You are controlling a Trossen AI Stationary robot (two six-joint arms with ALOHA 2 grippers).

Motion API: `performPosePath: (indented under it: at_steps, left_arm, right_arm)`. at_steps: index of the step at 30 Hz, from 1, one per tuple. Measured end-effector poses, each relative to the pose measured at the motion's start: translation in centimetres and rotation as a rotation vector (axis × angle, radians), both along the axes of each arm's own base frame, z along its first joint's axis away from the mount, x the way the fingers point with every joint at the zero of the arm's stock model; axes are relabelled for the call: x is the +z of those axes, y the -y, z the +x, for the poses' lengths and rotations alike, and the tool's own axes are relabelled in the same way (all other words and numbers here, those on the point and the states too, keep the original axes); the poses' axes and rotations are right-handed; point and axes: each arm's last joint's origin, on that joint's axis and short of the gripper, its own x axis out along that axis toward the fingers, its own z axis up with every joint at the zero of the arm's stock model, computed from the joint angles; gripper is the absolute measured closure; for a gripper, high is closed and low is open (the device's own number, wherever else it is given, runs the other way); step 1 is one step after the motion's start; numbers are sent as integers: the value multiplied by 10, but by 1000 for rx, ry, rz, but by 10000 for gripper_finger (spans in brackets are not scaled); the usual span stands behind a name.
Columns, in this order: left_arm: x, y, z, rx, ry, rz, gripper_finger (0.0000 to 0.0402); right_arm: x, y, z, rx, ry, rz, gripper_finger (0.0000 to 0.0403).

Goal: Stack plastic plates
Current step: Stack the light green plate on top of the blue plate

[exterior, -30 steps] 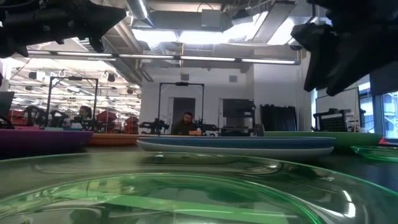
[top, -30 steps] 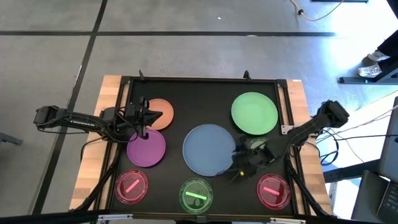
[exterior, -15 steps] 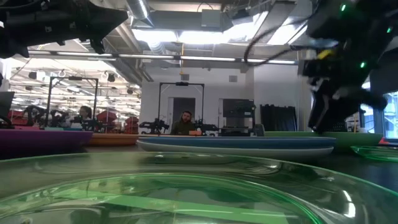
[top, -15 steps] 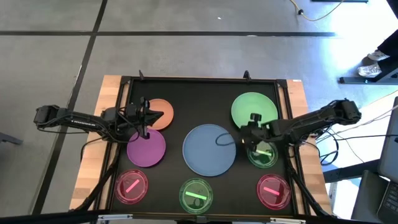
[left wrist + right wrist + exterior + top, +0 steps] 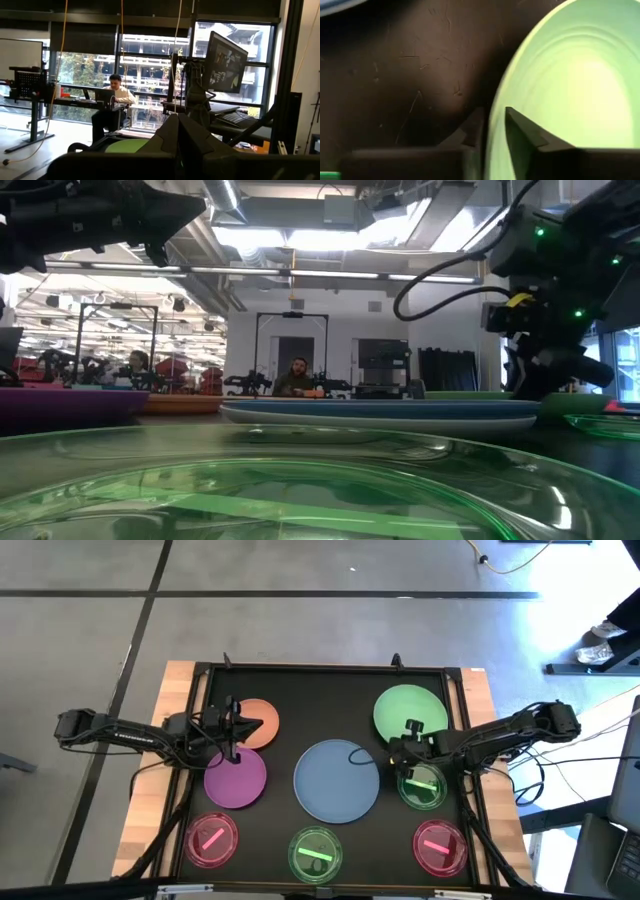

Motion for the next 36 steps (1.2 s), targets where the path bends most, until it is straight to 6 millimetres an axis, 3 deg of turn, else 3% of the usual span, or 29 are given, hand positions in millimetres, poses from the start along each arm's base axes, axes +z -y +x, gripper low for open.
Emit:
performPosePath:
  at_steps: [4, 10, 17, 22, 28, 36]
  left_arm:
    - [0, 0, 0, 0, -1, 0, 398]
    - [0, -1, 0, 21, -1, -5, 398]
    - [0, -1, 0, 23, -2, -6, 398]
    - [0, -1, 0, 22, -2, -6, 398]
    - [0, -1, 0, 22, -2, -6, 398]
    - [0, 0, 0, 15, -2, -4, 398]
  right_arm:
    - [0, 0, 0, 5, -3, -6, 393]
    - [3, 0, 2, 23, -4, -36, 385]
    - [29, -7, 22, 110, 72, -68, 395]
    - [52, -32, 40, 245, 248, -47, 400]
    - [67, -71, 51, 521, 471, 47, 400]
    - [47, -110, 61, 750, 484, 205, 401]
